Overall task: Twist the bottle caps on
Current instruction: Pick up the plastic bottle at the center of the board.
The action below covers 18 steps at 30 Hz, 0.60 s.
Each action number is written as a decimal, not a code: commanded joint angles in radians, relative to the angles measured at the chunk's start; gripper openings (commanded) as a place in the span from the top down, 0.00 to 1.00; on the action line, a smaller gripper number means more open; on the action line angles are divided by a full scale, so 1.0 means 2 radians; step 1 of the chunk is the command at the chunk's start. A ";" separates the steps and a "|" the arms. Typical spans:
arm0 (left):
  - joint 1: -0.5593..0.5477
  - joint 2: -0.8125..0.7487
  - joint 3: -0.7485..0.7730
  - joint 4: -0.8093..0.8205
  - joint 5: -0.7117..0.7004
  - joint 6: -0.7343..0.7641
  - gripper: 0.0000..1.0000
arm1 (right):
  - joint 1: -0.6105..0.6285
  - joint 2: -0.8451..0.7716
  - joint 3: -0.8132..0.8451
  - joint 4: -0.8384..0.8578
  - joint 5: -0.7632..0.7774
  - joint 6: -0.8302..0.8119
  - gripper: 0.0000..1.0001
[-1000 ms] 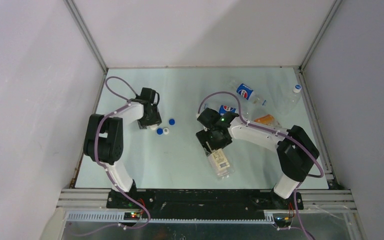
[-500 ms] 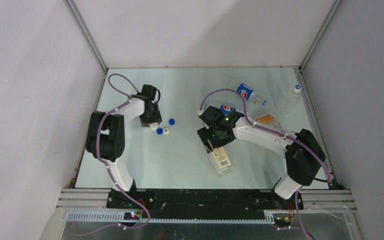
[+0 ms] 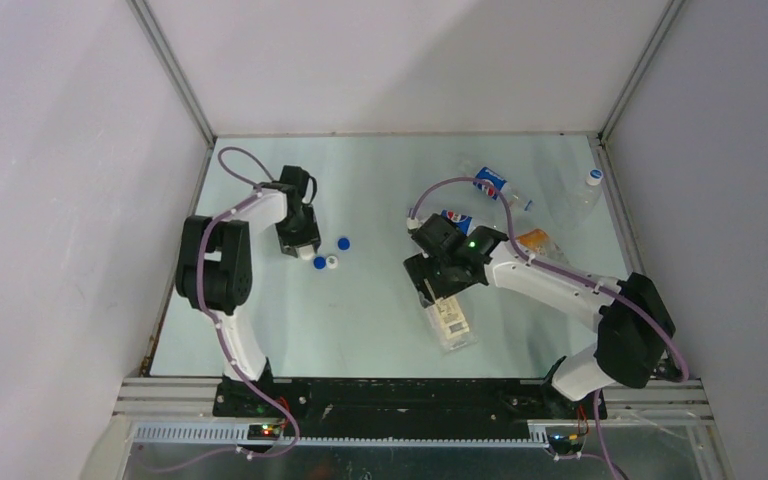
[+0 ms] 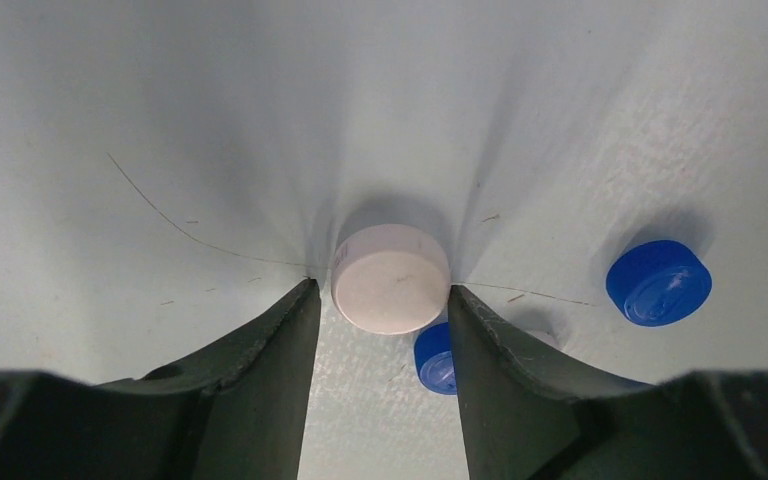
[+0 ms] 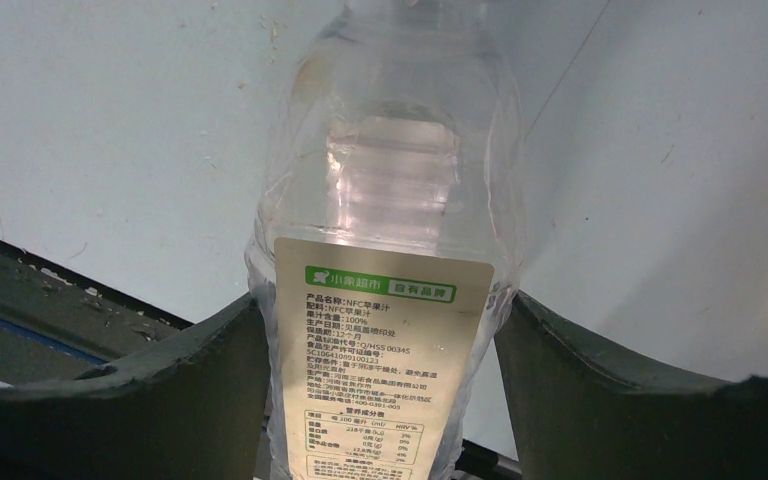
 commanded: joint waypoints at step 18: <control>0.010 -0.035 0.030 -0.023 0.026 0.048 0.69 | -0.011 -0.080 -0.022 0.008 0.029 0.010 0.64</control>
